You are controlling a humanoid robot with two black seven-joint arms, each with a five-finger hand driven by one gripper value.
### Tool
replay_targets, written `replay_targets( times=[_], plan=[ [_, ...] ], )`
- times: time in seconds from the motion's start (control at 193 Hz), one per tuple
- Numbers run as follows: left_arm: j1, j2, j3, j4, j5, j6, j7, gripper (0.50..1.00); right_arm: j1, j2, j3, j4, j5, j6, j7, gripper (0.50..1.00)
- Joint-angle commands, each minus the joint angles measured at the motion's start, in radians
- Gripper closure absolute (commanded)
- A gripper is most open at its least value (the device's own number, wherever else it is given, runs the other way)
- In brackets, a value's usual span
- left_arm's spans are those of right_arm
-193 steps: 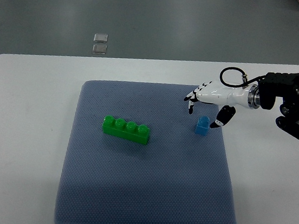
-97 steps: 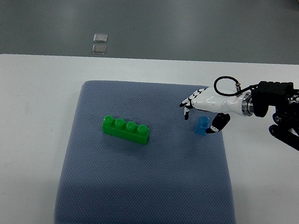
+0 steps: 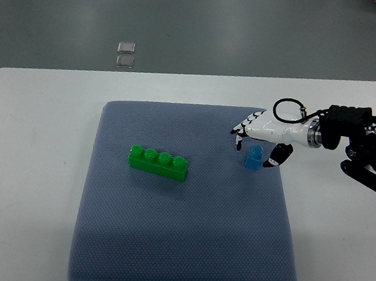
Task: Stack blue block on green block with right hand
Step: 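Close the right hand's fingers to grasp the blue block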
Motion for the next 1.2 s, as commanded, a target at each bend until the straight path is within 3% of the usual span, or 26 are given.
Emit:
replay_targets(
  times=[0.0,0.388,0.858,1.194],
  plan=[
    [0.000,0.000,0.000,0.001,0.001,0.000,0.000,0.500,-0.006,0.000,0.000,-0.004,0.000,-0.006,0.000,0.589],
    [0.000,0.000,0.001,-0.001,-0.001,0.000,0.000,0.500,-0.007,0.000,0.000,-0.005,-0.002,-0.008,0.000,0.597],
    [0.000,0.000,0.000,-0.001,-0.001,0.000,0.000,0.500,-0.007,0.000,-0.034,-0.028,-0.002,-0.045,0.005,0.660],
    [0.000,0.000,0.000,0.001,0.001,0.000,0.000,0.500,-0.001,-0.002,-0.035,-0.028,-0.003,-0.049,0.008,0.673]
  ],
)
